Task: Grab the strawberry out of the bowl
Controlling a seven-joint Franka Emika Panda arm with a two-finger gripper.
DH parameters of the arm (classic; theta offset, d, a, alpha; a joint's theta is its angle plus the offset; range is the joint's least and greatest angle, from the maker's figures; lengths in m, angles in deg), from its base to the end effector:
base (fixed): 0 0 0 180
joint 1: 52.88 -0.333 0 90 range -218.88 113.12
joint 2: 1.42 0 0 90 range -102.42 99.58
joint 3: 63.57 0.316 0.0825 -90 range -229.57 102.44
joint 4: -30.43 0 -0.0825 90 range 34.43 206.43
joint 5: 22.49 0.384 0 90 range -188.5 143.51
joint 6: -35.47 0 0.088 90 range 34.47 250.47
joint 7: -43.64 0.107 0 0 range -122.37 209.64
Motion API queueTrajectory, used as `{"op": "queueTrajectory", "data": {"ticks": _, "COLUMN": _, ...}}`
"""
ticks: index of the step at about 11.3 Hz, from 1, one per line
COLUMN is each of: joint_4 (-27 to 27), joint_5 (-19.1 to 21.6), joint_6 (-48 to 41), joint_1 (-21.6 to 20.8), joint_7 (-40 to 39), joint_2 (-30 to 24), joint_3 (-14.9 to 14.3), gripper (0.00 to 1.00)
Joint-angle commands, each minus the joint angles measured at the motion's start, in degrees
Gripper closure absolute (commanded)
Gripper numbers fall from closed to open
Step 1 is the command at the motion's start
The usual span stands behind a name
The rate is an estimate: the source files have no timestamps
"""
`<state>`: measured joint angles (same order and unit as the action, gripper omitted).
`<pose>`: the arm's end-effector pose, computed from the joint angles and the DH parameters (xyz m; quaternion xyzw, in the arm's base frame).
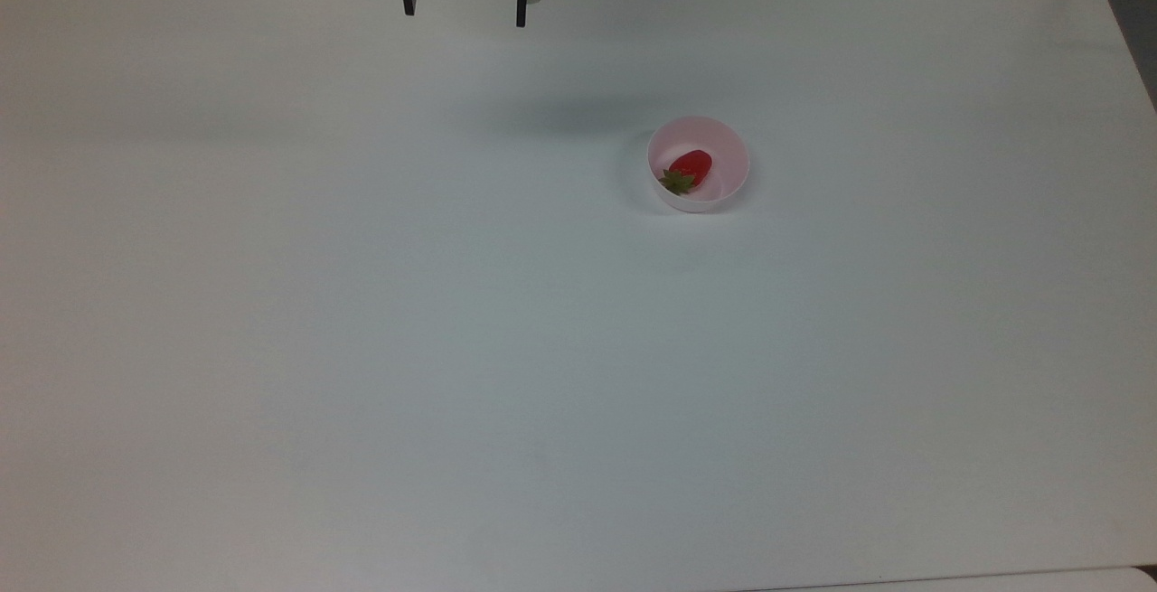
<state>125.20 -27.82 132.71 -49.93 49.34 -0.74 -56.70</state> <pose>0.5670 0.0296 0.5899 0.9988 -0.0104 0.0194 0.0440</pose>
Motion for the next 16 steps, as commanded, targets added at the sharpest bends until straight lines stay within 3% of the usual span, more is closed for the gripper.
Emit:
{"op": "queueTrajectory", "data": {"ticks": 1, "joint_4": 0.8, "joint_5": 1.2, "joint_6": -1.9, "joint_1": 0.3, "joint_7": -1.7, "joint_2": -0.2, "joint_3": -0.5, "gripper": 0.00}}
{"op": "queueTrajectory", "data": {"ticks": 9, "joint_4": 1.0, "joint_5": 1.1, "joint_6": -1.4, "joint_1": -1.3, "joint_7": -1.0, "joint_2": -0.1, "joint_3": 0.5, "gripper": 0.00}}
{"op": "queueTrajectory", "data": {"ticks": 13, "joint_4": 6.0, "joint_5": 1.2, "joint_6": -1.4, "joint_1": -11.0, "joint_7": 5.5, "joint_2": 0.0, "joint_3": 0.5, "gripper": 0.00}}
{"op": "queueTrajectory", "data": {"ticks": 16, "joint_4": 8.8, "joint_5": 1.2, "joint_6": 1.4, "joint_1": -15.9, "joint_7": 9.8, "joint_2": 3.2, "joint_3": 0.5, "gripper": 0.00}}
